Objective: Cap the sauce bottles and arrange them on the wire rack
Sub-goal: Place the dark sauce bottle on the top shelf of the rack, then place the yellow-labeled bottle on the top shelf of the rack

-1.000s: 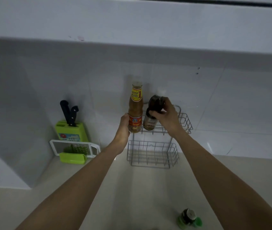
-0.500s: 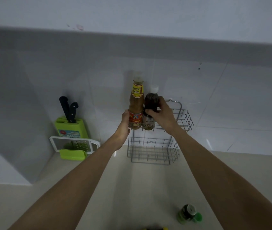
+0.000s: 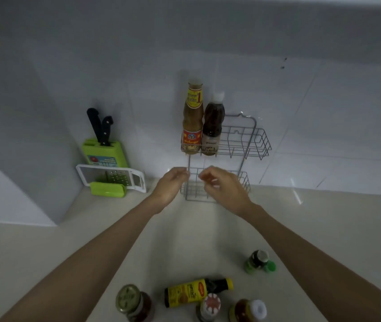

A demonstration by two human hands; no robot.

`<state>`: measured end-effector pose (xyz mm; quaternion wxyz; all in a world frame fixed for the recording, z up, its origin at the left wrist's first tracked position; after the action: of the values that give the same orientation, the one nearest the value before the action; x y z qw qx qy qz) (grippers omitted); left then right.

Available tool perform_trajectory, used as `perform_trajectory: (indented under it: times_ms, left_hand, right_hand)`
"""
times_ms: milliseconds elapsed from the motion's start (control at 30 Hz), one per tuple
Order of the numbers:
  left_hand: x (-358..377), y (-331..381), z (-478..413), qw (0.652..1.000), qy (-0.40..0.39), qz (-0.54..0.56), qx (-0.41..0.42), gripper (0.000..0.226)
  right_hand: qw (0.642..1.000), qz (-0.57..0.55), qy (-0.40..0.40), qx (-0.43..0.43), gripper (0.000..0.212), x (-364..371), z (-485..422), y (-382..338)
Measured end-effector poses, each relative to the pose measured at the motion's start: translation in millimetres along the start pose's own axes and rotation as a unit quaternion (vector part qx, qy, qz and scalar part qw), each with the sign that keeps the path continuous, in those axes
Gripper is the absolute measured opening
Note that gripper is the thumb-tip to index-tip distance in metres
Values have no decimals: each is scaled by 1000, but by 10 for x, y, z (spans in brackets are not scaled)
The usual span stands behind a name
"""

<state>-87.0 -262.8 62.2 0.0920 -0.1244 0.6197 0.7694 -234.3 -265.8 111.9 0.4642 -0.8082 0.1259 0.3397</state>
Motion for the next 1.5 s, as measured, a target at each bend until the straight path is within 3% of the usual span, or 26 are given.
perform_trajectory:
  times_ms: [100,200,333,400,500,600,700,800,867,933,1033,1100,1267,1333,1500]
  left_hand:
    - [145,-368,203,993,-103,-32,-50,28]
    - [178,-598,340,985,-137,-57,-86,35]
    - [125,-775,399,984,-128,-52,-116,29]
    - [93,-854,412,983,-123,-46,-131,28]
    - [59,-951,415,981,-118,-39,-149,31]
    - [64,-1000,408,980,-121,-38,-153,33]
    - [83,-1035,407,979,-127,-34,-155,34]
    - [97,-1075,412,978,-134,-29,-160,36]
    - [96,-1102,412,977,-136,-29,-162,37]
    - [89,-1144,400,976,-136,-31,-166,38]
    - [73,-1194,377,975,-134,-36,-172,39]
    - [67,-1217,353,975,-132,-34,-173,36]
    - [85,-1244,343,974,-138,-24,-178,34]
    - [94,-1223,335,975,-137,-19,-173,33]
    - [8,-1023,165,990,-75,8,-118,27]
  right_hand:
    - [965,33,-255,60,15,678,532,334]
    - [870,112,-472,88,35,1172,1163,595]
    - [783,213,-582,56,59,1522,1726,873]
    - [754,260,-601,53,52,1595,1885,1003]
    - [756,276,-589,67,43,1612,1921,1101]
    - [809,225,-533,104,42,1534,1727,1174]
    - [884,132,-407,186,35,1324,1447,1300]
    - [907,25,-271,320,42,1231,1335,1445]
    - [887,-19,-185,422,51,1197,1387,1510]
    - [830,-85,-133,535,48,1221,1553,1503]
    - [737,-153,-249,609,58,1554,1803,1272]
    - [724,-180,-264,612,51,1702,1828,1219]
    - [755,-228,-169,591,24,1793,1664,1287]
    - [782,-215,-145,567,22,1699,1541,1303]
    - [893,-123,-42,431,34,881,865,1134]
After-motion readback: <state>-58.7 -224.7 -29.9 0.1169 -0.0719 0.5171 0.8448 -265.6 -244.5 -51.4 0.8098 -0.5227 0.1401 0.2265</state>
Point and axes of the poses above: each hand's wrist, its own z-axis away from the middle knuckle, its own x-axis out of the palm, y = z × x, the point moved 10 cm from there along -z, towards the middle knuckle
